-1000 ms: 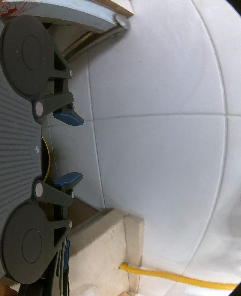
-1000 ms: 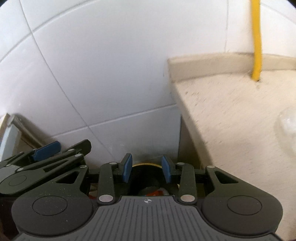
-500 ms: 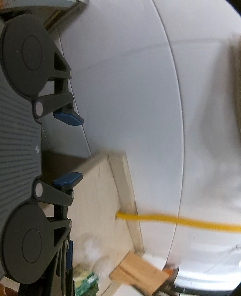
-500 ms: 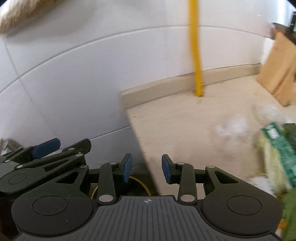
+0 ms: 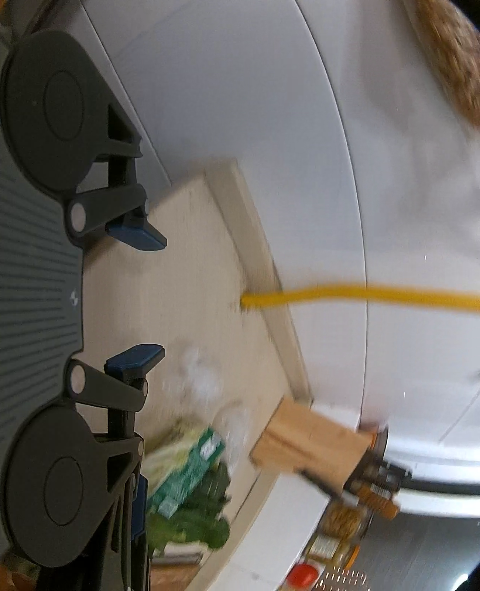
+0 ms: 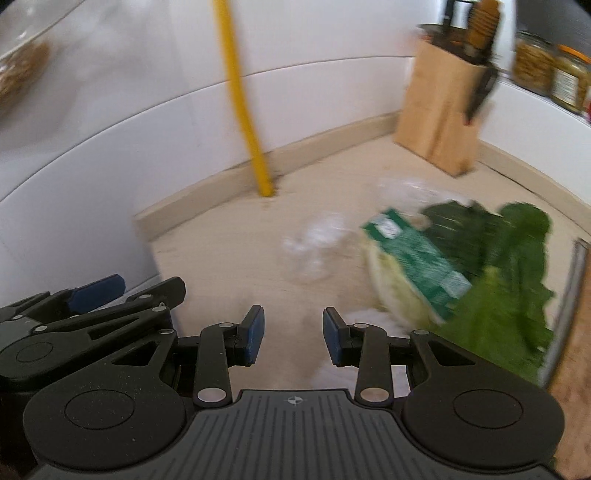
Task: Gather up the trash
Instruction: 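Move both open grippers back toward the foam net and green leaves, then lower the left gripper onto the white foam net while the right gripper approaches a green leaf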
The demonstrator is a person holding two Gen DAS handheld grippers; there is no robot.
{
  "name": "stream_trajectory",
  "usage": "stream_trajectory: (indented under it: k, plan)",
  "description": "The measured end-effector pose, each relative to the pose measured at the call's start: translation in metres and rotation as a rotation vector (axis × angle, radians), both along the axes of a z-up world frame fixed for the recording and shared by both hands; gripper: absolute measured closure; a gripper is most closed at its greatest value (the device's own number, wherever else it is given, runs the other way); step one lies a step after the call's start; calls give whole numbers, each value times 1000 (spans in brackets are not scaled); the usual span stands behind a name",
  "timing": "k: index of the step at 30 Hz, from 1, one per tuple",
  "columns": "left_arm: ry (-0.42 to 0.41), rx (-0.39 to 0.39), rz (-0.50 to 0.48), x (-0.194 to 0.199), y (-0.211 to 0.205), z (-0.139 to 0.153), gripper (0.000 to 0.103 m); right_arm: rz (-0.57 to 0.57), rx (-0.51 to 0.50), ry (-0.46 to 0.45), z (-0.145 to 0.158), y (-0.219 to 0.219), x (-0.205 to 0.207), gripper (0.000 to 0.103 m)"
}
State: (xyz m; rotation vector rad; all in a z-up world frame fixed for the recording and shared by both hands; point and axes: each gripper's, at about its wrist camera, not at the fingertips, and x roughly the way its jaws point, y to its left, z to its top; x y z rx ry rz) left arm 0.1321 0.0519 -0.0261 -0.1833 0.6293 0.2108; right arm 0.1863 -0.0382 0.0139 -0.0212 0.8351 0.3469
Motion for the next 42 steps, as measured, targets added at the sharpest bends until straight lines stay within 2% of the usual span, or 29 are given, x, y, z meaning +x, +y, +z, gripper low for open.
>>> stream_trajectory:
  k: [11, 16, 23, 26, 28, 30, 42]
  plan:
    - [14, 14, -201, 13, -66, -1, 53, -144, -53, -5, -4, -68, -16, 60]
    - [34, 16, -247, 16, -82, -4, 53, -170, -75, 1, -9, -83, -20, 60]
    - [59, 9, -263, 17, -88, -9, 53, -162, -79, 22, -15, -94, -21, 60]
    - [67, -6, -267, 18, -86, -12, 53, -154, -80, 26, -18, -98, -20, 52]
    - [73, -17, -265, 18, -84, -14, 51, -158, -87, 20, -19, -101, -19, 38]
    - [79, -35, -263, 20, -82, -16, 46, -156, -79, 15, -20, -106, -19, 31]
    - [100, -54, -277, 27, -84, -22, 40, -102, -79, -2, -27, -119, -9, 24]
